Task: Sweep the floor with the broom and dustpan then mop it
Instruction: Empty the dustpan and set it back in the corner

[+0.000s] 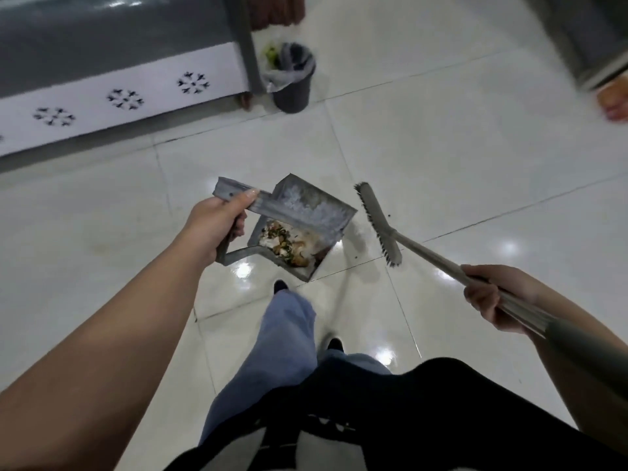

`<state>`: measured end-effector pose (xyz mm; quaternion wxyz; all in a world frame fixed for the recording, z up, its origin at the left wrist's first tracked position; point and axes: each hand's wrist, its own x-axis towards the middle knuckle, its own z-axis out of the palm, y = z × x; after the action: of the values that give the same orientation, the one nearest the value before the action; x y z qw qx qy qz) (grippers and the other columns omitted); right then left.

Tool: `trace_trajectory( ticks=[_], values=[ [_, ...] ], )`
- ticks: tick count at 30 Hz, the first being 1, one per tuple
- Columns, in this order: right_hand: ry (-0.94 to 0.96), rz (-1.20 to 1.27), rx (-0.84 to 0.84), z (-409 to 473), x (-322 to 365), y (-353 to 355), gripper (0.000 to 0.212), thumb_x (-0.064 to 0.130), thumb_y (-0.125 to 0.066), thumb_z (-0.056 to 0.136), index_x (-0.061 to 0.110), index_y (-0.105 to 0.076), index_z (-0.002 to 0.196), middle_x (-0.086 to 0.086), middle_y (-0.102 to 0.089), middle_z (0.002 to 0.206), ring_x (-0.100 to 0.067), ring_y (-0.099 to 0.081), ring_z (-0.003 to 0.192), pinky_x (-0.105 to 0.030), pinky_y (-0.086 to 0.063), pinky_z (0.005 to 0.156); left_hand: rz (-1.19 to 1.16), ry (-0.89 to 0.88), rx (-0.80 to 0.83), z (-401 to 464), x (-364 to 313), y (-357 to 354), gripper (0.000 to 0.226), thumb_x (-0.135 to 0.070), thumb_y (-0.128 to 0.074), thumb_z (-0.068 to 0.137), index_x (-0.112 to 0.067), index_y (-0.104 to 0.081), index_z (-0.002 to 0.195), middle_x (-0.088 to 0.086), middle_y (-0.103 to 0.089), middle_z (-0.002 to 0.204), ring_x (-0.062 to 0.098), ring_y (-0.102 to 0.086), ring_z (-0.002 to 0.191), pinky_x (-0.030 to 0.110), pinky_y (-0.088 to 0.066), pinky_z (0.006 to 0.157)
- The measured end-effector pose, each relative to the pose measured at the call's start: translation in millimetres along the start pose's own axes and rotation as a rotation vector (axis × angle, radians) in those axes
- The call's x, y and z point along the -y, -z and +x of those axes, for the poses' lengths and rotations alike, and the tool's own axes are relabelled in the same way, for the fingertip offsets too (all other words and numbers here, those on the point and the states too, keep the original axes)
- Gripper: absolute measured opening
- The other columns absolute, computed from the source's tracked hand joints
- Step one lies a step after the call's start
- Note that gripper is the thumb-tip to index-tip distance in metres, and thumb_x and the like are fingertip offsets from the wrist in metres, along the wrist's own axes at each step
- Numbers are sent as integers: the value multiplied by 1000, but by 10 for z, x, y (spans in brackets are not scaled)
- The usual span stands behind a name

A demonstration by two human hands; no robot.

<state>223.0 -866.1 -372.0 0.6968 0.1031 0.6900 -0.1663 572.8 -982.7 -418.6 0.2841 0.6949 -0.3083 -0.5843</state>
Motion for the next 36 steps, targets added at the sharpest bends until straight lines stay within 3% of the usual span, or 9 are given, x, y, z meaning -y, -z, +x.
trace_trajectory(
  ticks=[5,13,21,28,36],
  values=[
    [6,143,-70,-17,187,-36,35,33,-34,101,13,-36,72,4,-32,31,-4,-30,17,-7,-27,22,121,47,176,455,-481,-314,38,-34,-69,82,-12,-50,57,-4,-47,39,7,-43,32,15,-41,39],
    [48,259,-103,-56,724,-4,29,35,-41,98,18,-39,75,3,-32,30,-4,-29,17,-7,-27,22,54,53,386,1073,-1237,-744,32,-27,-56,92,-9,-53,66,-3,-54,43,8,-52,38,16,-49,44],
    [4,146,-46,271,2158,237,33,39,-41,98,18,-38,72,4,-32,35,-5,-29,18,-8,-27,23,33,68,246,1774,-2051,-1395,39,-33,-48,95,-11,-48,63,-6,-47,38,5,-40,30,11,-35,34],
    [-28,-69,4,314,3750,222,42,42,-42,97,16,-34,65,4,-31,31,-5,-28,18,-7,-30,24,-30,114,154,2298,-2734,-1684,37,-35,-46,96,-7,-53,73,-1,-51,41,8,-41,31,12,-34,33],
    [52,-190,76,423,5388,-117,20,34,-41,99,26,-44,81,3,-29,32,-5,-27,18,-6,-28,24,-99,135,-18,3102,-3514,-1952,48,-43,-44,96,-8,-49,63,2,-53,39,11,-50,32,16,-43,36]
  ],
)
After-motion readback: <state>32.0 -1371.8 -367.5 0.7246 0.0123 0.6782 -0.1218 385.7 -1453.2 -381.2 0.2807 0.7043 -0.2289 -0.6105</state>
